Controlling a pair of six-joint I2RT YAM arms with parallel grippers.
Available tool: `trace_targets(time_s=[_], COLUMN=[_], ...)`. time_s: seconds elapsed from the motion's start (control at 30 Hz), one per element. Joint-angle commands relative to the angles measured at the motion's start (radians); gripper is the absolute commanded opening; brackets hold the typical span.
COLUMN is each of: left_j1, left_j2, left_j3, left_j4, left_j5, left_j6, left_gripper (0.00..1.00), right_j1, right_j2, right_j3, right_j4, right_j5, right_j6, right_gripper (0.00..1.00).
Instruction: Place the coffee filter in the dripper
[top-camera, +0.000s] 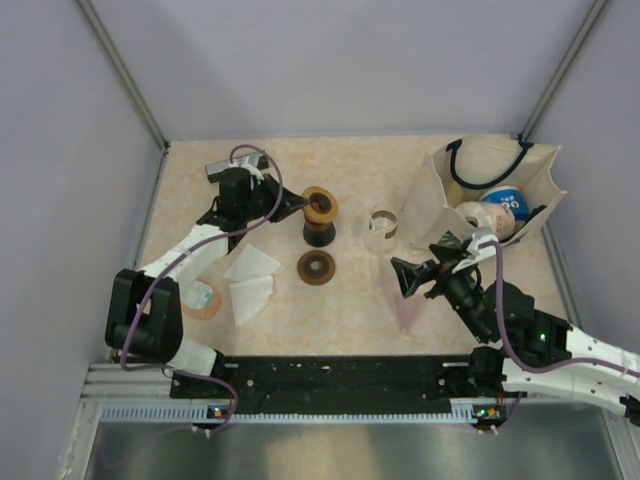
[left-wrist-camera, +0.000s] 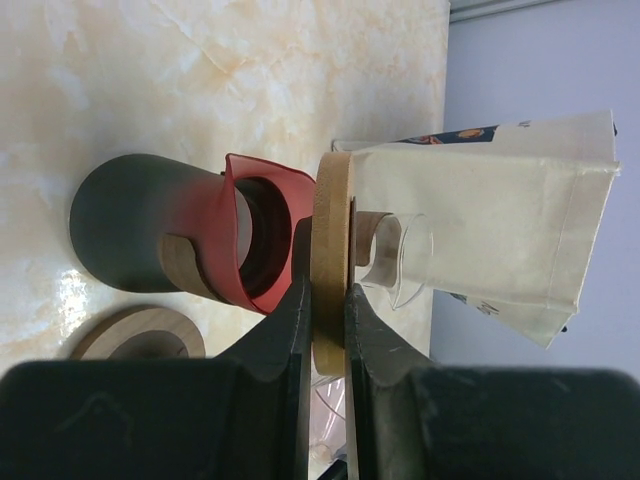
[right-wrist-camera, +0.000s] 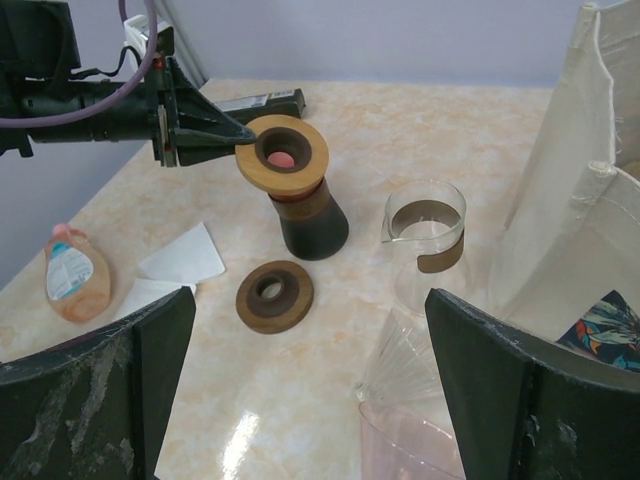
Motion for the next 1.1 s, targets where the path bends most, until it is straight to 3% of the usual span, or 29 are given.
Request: trace_targets(time_s=[0.0, 0.67, 0.93, 1.0, 1.07], left_j1=[0.014, 0.019, 0.019, 0.019, 0.019], left_j2=[0.021, 0.099, 0.079, 0.049, 0.011], left_j3=[0.052, 0.151, 0.196, 0.207, 0.217], left_j4=[0.023, -0.206, -0.314, -0.353, -0.396], left_j5=[0.000, 0.003, -0.031, -0.034, -0.045], left_j6=[0.039, 0.178, 0.245, 0.270, 0.291], left_gripper=[0.00, 0.49, 0.78, 0.99, 0.99], right_j1=[0.009, 0.011, 0.011, 0.011, 0.011], right_j2=[0.003, 0.018, 0.242, 0.316, 0.376], right_j3=[-0.009, -0.013, 0.183, 0.240, 0.295], right_j4=[0.059, 0.087, -0.036, -0.085, -0.136], right_j5=[0.013, -0.004, 0.050, 0.042, 0.018], right_j6=[0.002, -0.016, 0.019, 0.045, 0.078], right_gripper=[0.98, 0.98, 0.99, 0.99, 0.99])
